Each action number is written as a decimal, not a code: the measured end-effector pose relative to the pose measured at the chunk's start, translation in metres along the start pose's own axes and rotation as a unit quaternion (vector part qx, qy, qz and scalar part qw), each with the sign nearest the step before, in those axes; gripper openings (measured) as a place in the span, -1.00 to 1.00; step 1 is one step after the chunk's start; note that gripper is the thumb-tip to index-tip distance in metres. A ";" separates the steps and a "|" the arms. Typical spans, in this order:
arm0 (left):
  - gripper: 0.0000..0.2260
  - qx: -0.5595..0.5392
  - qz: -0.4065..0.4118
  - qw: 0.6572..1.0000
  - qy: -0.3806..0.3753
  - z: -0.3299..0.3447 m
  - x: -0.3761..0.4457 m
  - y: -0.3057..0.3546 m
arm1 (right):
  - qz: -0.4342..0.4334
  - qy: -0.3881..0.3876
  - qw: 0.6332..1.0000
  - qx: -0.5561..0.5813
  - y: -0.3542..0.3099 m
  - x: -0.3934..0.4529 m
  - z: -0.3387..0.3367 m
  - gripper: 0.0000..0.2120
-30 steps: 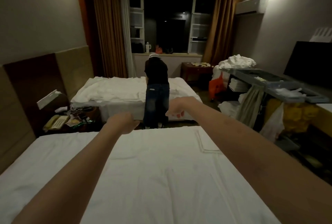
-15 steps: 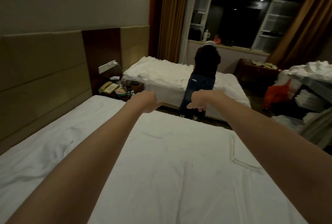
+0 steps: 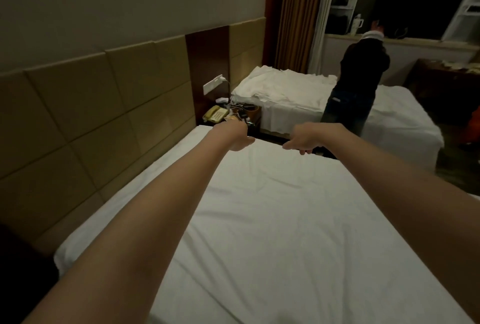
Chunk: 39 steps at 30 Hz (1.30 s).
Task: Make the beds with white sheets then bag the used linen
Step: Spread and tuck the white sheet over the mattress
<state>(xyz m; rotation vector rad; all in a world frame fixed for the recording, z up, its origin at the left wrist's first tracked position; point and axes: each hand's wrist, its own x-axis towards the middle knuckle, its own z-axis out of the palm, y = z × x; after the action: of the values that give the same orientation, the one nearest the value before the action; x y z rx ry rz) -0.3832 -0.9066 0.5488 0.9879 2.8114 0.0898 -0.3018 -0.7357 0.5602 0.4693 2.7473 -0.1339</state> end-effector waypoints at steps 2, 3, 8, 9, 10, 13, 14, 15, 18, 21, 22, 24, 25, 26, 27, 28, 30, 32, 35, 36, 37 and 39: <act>-0.58 0.017 -0.003 1.000 -0.009 -0.004 0.002 -0.035 | -0.012 0.007 1.000 0.012 -0.033 0.013 0.004 -0.63; -0.58 0.025 -0.004 1.000 -0.012 -0.005 0.003 -0.050 | -0.017 0.008 1.000 0.018 -0.048 0.018 0.007 -0.60; -0.64 0.102 0.003 0.995 0.019 0.023 0.012 -0.107 | -0.031 0.033 0.999 -0.026 -0.108 0.047 0.035 -0.56; -0.65 0.117 0.017 0.992 0.044 0.032 0.013 -0.115 | -0.036 0.047 0.998 -0.036 -0.118 0.052 0.043 -0.58; -0.67 0.117 0.033 0.990 0.074 0.040 0.013 -0.121 | -0.041 0.062 0.996 -0.039 -0.127 0.058 0.051 -0.59; -0.68 0.076 0.047 0.981 0.174 0.059 0.009 -0.141 | -0.056 0.128 0.990 -0.035 -0.143 0.074 0.074 -0.61; -0.67 0.069 0.037 0.977 0.197 0.064 0.008 -0.148 | -0.062 0.161 0.984 -0.039 -0.147 0.079 0.079 -0.61; -0.65 0.066 0.029 0.975 0.211 0.069 0.008 -0.155 | -0.070 0.196 0.977 -0.043 -0.150 0.084 0.082 -0.60; -0.61 0.064 0.022 0.978 0.197 0.084 0.008 -0.173 | -0.101 0.257 0.961 -0.022 -0.156 0.102 0.089 -0.56; -0.62 0.063 -0.004 0.981 0.185 0.097 0.012 -0.199 | -0.129 0.272 0.954 0.002 -0.168 0.122 0.095 -0.56; -0.63 0.058 -0.015 0.982 0.178 0.101 0.012 -0.208 | -0.133 0.270 0.953 0.007 -0.172 0.127 0.097 -0.56; -0.63 0.060 -0.027 0.985 0.157 0.109 0.014 -0.226 | -0.141 0.270 0.952 0.015 -0.181 0.134 0.101 -0.56; -0.63 0.062 -0.030 0.987 0.148 0.114 0.016 -0.236 | -0.148 0.269 0.951 0.015 -0.186 0.138 0.104 -0.56; -0.62 0.064 -0.035 0.987 0.142 0.118 0.019 -0.245 | -0.153 0.269 0.951 0.012 -0.192 0.142 0.106 -0.56; -0.63 0.063 -0.038 0.988 0.139 0.122 0.024 -0.256 | -0.154 0.268 0.951 0.006 -0.197 0.148 0.107 -0.56; -0.63 0.062 -0.040 0.988 0.136 0.126 0.028 -0.266 | -0.151 0.267 0.952 0.001 -0.203 0.154 0.109 -0.56; -0.63 0.065 -0.035 0.989 0.125 0.132 0.040 -0.287 | -0.144 0.265 0.954 -0.001 -0.217 0.168 0.111 -0.55; -0.62 0.075 -0.025 0.990 0.115 0.137 0.053 -0.311 | -0.133 0.256 0.957 -0.001 -0.233 0.183 0.116 -0.55; -0.62 0.078 0.003 0.991 0.108 0.140 0.078 -0.350 | -0.108 0.239 0.965 -0.002 -0.266 0.210 0.129 -0.54; -0.62 0.085 0.012 0.990 0.109 0.142 0.085 -0.361 | -0.104 0.230 0.967 0.001 -0.277 0.219 0.135 -0.54; -0.62 0.095 0.023 0.989 0.108 0.145 0.095 -0.377 | -0.101 0.222 0.970 0.005 -0.292 0.231 0.143 -0.54; -0.62 0.099 0.040 0.989 0.100 0.158 0.115 -0.409 | -0.091 0.206 0.974 0.020 -0.324 0.258 0.160 -0.54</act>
<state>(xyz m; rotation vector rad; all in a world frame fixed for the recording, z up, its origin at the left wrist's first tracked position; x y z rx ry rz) -0.6965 -1.1531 0.3336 1.1964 3.0089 -0.0895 -0.5873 -0.9857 0.3306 0.2775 3.2008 -0.1507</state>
